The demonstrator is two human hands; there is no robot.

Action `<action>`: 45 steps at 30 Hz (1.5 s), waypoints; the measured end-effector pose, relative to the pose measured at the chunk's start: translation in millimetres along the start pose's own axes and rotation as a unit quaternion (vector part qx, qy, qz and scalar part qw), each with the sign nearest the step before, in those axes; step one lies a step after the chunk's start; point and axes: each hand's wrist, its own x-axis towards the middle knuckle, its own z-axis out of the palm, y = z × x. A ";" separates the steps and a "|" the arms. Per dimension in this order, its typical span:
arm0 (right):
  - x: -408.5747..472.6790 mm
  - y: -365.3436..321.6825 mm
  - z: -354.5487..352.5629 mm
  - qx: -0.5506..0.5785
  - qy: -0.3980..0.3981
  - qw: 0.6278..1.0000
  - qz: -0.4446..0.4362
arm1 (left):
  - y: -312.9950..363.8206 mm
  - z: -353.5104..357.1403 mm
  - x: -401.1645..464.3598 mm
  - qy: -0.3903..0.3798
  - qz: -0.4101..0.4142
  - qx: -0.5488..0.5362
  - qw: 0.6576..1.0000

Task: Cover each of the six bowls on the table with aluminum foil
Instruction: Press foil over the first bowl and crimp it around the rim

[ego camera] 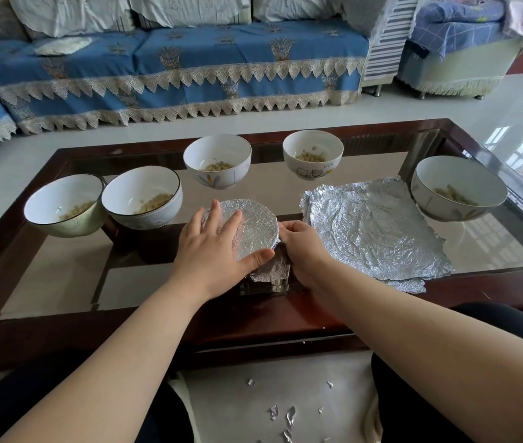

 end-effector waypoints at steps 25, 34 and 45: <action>3.7 -6.9 -1.1 -0.033 0.077 0.993 -0.080 | 8.5 2.5 -0.6 0.002 -0.044 -0.003 0.999; -12.4 -1.9 -6.2 0.037 -0.029 0.994 -0.096 | 17.6 0.7 1.4 0.008 -0.095 -0.016 0.995; -10.2 -0.7 -13.9 0.159 -0.190 0.968 -0.032 | 7.3 -3.0 4.7 0.000 -0.105 -0.009 0.994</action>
